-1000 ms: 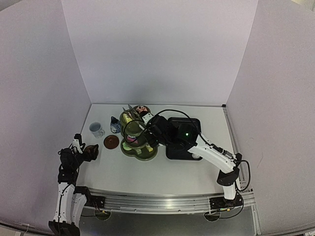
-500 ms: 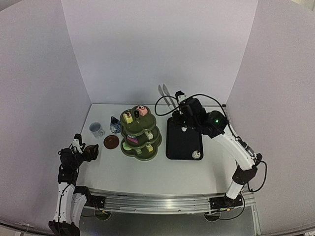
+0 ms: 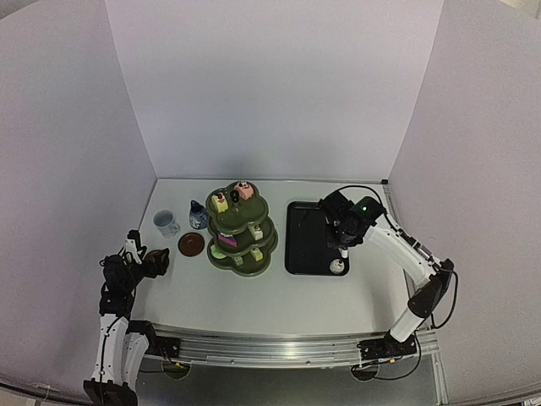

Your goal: Serve the afternoon tea

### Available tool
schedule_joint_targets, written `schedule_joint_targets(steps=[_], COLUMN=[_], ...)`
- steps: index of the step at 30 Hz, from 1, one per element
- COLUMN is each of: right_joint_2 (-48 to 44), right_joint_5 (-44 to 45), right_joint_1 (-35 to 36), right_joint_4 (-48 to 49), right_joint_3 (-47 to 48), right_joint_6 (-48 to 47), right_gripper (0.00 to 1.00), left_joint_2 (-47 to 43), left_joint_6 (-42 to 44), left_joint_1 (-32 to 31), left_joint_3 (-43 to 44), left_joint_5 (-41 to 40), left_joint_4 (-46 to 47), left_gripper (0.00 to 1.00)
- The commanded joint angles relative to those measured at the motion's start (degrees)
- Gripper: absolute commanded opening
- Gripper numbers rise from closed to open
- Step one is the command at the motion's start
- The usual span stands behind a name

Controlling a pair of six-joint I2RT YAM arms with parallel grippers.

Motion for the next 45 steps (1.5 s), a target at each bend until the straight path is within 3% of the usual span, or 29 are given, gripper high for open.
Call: schedule_joint_targets(steps=[1, 15, 45], right_joint_2=[-9.03, -12.2, -8.6], right_joint_5=[-4.32, -10.18, -8.43], right_joint_1=[-0.28, -0.25, -1.62], right_joint_4=[-6.21, -11.62, -13.57], right_joint_3=[-5.58, -14.52, -19.29], right_joint_6=[5.72, 6.96, 5.14], right_gripper=[0.28, 0.31, 0.34], left_joint_2=[0.39, 0.31, 0.5], left_joint_6=[-0.16, -0.36, -0.32], left_joint_1=[0.12, 0.13, 0.13], left_joint_3=[1.25, 0.97, 1.07], left_joint_5=[1.28, 1.75, 1.54], left_joint_4=[0.36, 0.36, 0.32], left_gripper=[1.0, 1.0, 1.0])
